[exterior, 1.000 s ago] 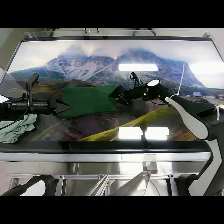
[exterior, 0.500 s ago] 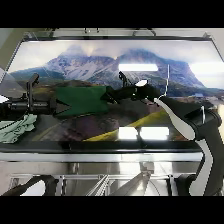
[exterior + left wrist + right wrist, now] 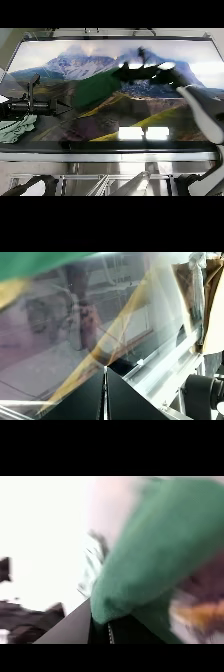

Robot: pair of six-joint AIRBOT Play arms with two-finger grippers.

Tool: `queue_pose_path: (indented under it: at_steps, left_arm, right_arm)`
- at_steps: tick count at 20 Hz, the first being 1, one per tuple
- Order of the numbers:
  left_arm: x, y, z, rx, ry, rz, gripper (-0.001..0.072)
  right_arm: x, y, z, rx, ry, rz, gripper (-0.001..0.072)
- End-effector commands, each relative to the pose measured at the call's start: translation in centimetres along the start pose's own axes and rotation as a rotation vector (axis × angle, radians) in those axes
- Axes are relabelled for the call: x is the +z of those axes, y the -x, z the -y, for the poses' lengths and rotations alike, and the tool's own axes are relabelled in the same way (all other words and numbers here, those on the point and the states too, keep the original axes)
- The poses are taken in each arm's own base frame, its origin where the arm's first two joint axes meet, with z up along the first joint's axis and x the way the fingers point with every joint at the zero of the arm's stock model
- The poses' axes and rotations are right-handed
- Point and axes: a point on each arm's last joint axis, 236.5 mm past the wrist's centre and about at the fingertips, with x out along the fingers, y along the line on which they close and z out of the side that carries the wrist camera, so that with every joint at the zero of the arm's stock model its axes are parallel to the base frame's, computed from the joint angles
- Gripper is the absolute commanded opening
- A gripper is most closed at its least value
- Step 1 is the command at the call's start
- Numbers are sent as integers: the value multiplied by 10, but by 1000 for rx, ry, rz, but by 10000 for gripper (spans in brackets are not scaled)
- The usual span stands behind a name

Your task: Fold the shirts.

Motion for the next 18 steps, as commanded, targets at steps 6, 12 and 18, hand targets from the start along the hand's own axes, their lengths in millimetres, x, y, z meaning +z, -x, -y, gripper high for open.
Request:
queue_pose_path:
  at_steps: [6,12,18]
  left_arm:
    - [-2,-1,2,-7,3,-9,20]
    - [-2,-1,3,-11,14,-6,20]
    - [-3,-1,4,-14,30,-10,20]
  right_arm:
    - [102,326,-70,-314,141,583,15]
    - [109,528,-14,-448,-40,928,16]
    - [-19,602,67,-813,-489,809,16]
